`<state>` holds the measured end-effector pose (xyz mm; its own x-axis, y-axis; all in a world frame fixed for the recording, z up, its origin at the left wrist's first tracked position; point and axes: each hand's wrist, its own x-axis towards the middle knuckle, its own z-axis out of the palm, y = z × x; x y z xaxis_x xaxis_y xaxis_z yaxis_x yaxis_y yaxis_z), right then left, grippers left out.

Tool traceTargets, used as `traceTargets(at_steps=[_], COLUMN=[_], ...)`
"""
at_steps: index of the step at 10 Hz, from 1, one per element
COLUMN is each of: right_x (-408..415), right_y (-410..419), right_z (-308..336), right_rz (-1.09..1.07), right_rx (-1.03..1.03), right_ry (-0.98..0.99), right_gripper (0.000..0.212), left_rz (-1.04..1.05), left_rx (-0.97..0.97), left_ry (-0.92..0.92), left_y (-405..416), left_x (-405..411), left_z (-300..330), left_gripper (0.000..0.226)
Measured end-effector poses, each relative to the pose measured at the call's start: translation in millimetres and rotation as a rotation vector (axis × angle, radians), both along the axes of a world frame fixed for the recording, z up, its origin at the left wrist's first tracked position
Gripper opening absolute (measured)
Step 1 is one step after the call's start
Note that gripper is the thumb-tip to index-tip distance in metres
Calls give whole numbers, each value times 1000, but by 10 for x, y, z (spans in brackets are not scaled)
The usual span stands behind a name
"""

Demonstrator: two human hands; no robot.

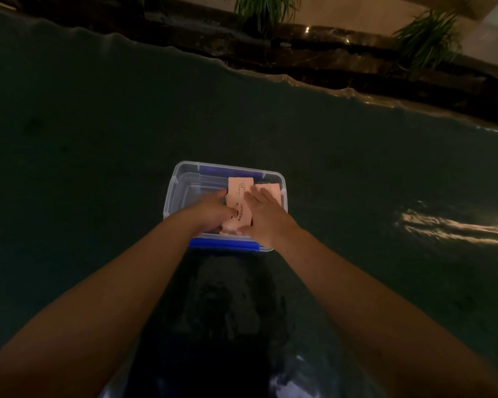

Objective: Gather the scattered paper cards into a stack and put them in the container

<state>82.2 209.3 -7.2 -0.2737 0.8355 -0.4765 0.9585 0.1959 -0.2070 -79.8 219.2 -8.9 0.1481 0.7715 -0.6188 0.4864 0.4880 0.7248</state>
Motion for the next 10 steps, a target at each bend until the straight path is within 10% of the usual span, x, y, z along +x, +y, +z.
traceTargets(at_steps=[5,10], right_x=[-14,139], right_y=[-27,-280], right_z=[77,490], right_rz=[-55,-240], right_rx=[57,49], right_ry=[118,304], right_gripper=[62,52], left_rz=[-125,-193], left_rx=[143,209], left_ry=[116,214], left_y=[-29,-221], left_x=[50,-138], left_z=[-79,372], left_gripper=[17,33])
